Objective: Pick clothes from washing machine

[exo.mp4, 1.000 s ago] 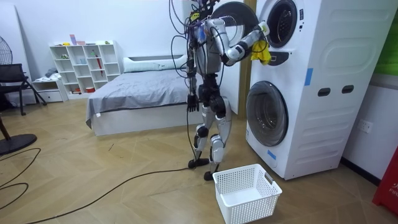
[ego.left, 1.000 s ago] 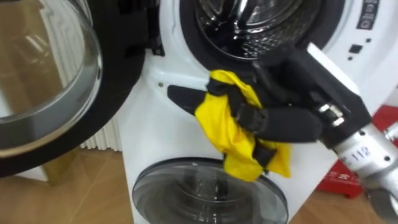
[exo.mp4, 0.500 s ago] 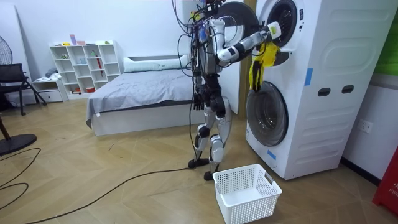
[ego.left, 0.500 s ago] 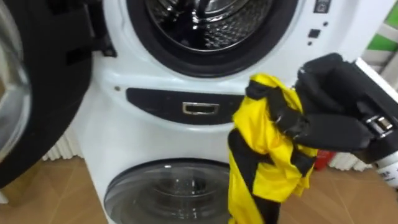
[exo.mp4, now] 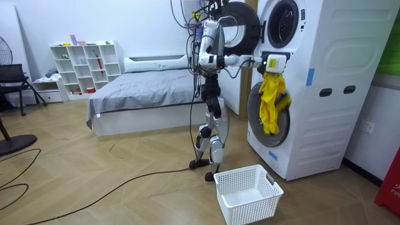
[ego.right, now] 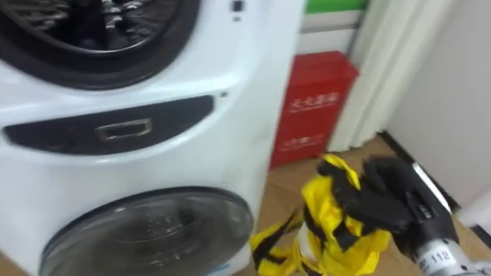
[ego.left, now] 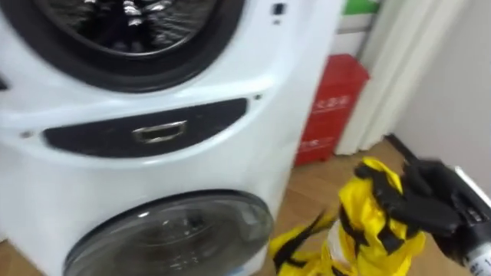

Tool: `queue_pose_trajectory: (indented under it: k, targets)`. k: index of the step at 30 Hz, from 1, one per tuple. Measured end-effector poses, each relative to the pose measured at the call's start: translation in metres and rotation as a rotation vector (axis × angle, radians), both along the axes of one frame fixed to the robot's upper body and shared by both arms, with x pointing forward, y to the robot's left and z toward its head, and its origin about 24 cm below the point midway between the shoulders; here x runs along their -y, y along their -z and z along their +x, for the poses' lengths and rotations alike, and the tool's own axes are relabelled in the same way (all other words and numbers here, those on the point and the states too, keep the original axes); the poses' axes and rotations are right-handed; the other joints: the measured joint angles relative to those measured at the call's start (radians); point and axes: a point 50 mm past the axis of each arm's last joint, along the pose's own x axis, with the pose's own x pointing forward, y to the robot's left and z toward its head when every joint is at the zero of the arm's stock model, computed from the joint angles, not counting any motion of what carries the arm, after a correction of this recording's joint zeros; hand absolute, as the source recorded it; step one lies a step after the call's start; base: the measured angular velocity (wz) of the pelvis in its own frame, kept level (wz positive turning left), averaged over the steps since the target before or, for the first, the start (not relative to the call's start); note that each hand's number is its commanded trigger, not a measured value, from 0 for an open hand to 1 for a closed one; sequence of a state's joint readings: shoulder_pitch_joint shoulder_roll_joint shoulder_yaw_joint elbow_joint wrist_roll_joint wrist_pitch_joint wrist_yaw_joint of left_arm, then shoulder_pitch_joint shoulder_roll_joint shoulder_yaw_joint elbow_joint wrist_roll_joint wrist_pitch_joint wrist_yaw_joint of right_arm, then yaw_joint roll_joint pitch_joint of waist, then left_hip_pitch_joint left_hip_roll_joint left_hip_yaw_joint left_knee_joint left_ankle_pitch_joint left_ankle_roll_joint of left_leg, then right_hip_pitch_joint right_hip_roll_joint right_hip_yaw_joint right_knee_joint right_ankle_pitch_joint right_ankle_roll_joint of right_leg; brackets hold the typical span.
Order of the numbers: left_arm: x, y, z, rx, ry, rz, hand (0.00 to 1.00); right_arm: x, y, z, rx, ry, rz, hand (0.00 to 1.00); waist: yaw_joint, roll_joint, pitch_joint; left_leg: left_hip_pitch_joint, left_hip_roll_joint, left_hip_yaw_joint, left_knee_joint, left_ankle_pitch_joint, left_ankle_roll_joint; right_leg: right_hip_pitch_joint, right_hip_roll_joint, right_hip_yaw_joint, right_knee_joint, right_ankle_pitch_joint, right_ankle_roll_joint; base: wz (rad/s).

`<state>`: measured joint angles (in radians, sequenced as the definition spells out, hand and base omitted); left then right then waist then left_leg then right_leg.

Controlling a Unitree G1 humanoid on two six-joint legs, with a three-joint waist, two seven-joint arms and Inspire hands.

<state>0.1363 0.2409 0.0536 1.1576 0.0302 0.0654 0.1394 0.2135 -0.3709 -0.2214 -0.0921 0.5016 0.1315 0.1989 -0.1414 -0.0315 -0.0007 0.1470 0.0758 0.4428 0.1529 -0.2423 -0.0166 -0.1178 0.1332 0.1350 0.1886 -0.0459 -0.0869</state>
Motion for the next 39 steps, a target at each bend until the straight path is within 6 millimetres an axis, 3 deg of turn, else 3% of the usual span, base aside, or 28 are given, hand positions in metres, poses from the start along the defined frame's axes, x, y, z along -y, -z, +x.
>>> queue_pose_trajectory:
  k: [1,2,5,8,11,13,16,21,28,36,38,39]
  targets:
    - [0.003,0.000,0.012,0.020,0.037,-0.012,0.00,0.005,0.010,-0.001,-0.040,0.030,0.015,1.00,-0.030,0.007,-0.0030,-0.007,-0.001,0.027,0.001,-0.002,-0.002,-0.017,0.007,0.027,0.002,0.007,0.003,-0.55]
    - [0.004,0.000,0.015,0.024,0.050,-0.021,0.00,0.007,0.015,-0.002,-0.058,0.045,0.019,1.00,-0.038,0.011,-0.0026,-0.006,0.000,0.039,0.002,-0.004,-0.002,-0.021,0.011,0.039,0.003,0.010,0.003,-0.68]
    - [0.013,0.001,0.026,0.039,0.097,-0.053,0.00,0.020,0.039,-0.009,-0.163,0.137,0.035,1.00,-0.059,0.034,0.0044,-0.005,0.000,0.081,0.011,-0.015,-0.006,-0.039,0.031,0.095,0.017,0.016,0.007,-0.55]
    - [0.025,0.003,0.035,0.060,0.117,-0.094,0.00,0.026,0.054,-0.015,-0.228,0.198,0.039,1.00,-0.095,0.076,0.0026,-0.029,-0.001,0.118,0.019,-0.023,-0.006,-0.080,0.041,0.128,0.037,0.017,0.012,-0.43]
    - [0.036,0.004,0.042,0.066,0.168,-0.117,0.00,0.031,0.065,-0.021,-0.277,0.257,0.042,1.00,-0.114,0.107,0.0084,-0.040,-0.004,0.118,0.025,-0.024,-0.006,-0.099,0.048,0.154,0.049,0.018,0.014,-0.30]
    - [0.038,0.004,0.045,0.083,0.171,-0.128,0.00,0.032,0.069,-0.018,-0.285,0.292,0.066,1.00,-0.122,0.123,0.0095,-0.053,-0.005,0.128,0.027,-0.024,-0.006,-0.119,0.052,0.163,0.061,0.017,0.014,-0.14]
    - [0.042,0.002,0.050,0.113,0.190,-0.156,0.00,0.038,0.066,0.003,-0.242,0.363,0.101,1.00,-0.141,0.170,0.0081,-0.109,-0.020,0.134,0.034,-0.025,-0.005,-0.190,0.051,0.169,0.095,0.017,0.017,-0.06]
    - [0.044,0.001,0.055,0.142,0.166,-0.179,0.00,0.042,0.068,0.023,-0.228,0.456,0.161,1.00,-0.137,0.213,0.0110,-0.170,-0.028,0.126,0.051,-0.023,-0.001,-0.258,0.051,0.181,0.136,0.007,0.021,0.01]
    - [0.052,0.001,0.065,0.157,0.177,-0.206,0.00,0.046,0.066,0.035,-0.213,0.555,0.152,1.00,-0.126,0.254,0.0092,-0.259,-0.047,0.109,0.056,-0.014,0.014,-0.362,0.042,0.186,0.175,0.009,0.038,0.04]
    - [0.066,-0.002,0.087,0.202,0.216,-0.240,0.00,0.035,0.069,0.049,-0.225,0.595,0.130,1.00,-0.100,0.257,0.0117,-0.322,-0.054,0.094,0.073,-0.005,0.028,-0.427,0.032,0.191,0.192,0.026,0.034,0.02]
    - [0.071,-0.002,0.089,0.215,0.223,-0.252,0.00,0.032,0.074,0.049,-0.251,0.592,0.117,0.68,-0.093,0.257,0.0119,-0.336,-0.057,0.085,0.081,-0.004,0.030,-0.434,0.028,0.188,0.191,0.029,0.035,0.14]
    - [0.073,-0.001,0.089,0.216,0.223,-0.258,0.00,0.031,0.077,0.049,-0.264,0.589,0.114,0.24,-0.088,0.257,0.0120,-0.347,-0.058,0.077,0.088,-0.004,0.031,-0.440,0.027,0.187,0.191,0.030,0.036,0.14]
